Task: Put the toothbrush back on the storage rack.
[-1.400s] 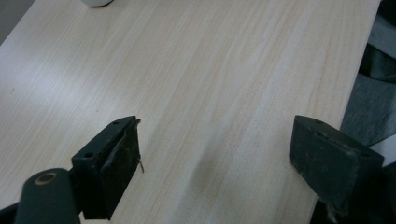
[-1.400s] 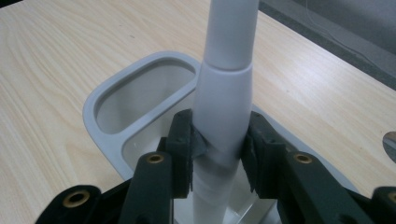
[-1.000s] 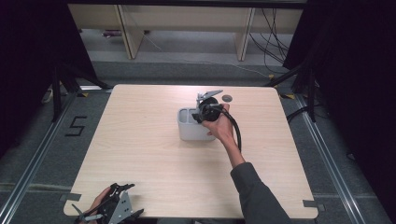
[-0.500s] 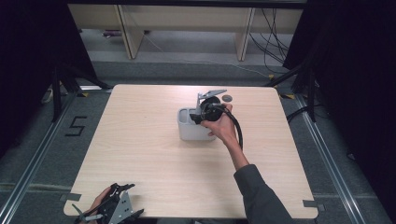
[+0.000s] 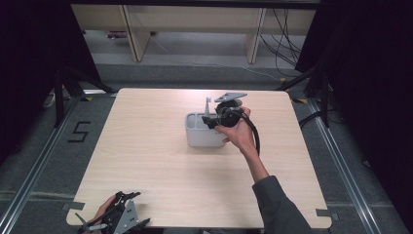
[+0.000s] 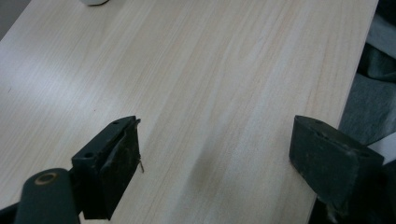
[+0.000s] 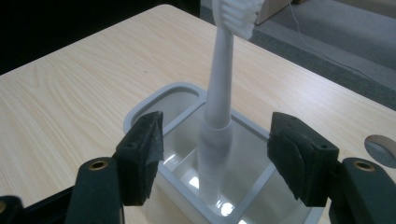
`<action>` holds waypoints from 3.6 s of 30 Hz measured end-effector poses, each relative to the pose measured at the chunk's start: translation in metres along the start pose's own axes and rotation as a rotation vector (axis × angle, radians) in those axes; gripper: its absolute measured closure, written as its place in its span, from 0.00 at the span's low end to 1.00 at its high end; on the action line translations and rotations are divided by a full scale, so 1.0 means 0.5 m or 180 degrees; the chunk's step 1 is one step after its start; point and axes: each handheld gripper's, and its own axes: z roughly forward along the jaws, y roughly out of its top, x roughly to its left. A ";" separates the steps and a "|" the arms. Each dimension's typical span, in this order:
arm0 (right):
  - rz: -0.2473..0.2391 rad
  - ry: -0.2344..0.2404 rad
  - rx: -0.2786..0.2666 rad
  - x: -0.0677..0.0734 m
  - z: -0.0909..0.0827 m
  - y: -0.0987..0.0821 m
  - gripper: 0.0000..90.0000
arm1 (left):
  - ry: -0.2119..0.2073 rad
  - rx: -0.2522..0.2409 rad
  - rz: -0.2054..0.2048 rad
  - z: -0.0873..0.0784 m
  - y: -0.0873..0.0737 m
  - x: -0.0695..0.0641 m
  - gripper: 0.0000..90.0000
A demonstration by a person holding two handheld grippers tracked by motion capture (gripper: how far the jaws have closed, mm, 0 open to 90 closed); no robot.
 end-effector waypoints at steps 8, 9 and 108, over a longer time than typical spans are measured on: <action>-0.0120 0.0005 -0.0123 -0.005 -0.034 -0.006 0.40 | 0.0001 -0.0005 -0.0002 0.001 0.000 -0.001 0.18; -0.0051 -0.0006 -0.0102 -0.003 -0.040 -0.006 0.40 | 0.0050 -0.0013 -0.0007 0.002 -0.001 -0.002 0.18; -0.0156 0.0153 0.0156 0.081 -0.151 -0.257 0.24 | 0.0029 -0.0032 0.0008 -0.001 0.001 -0.004 0.18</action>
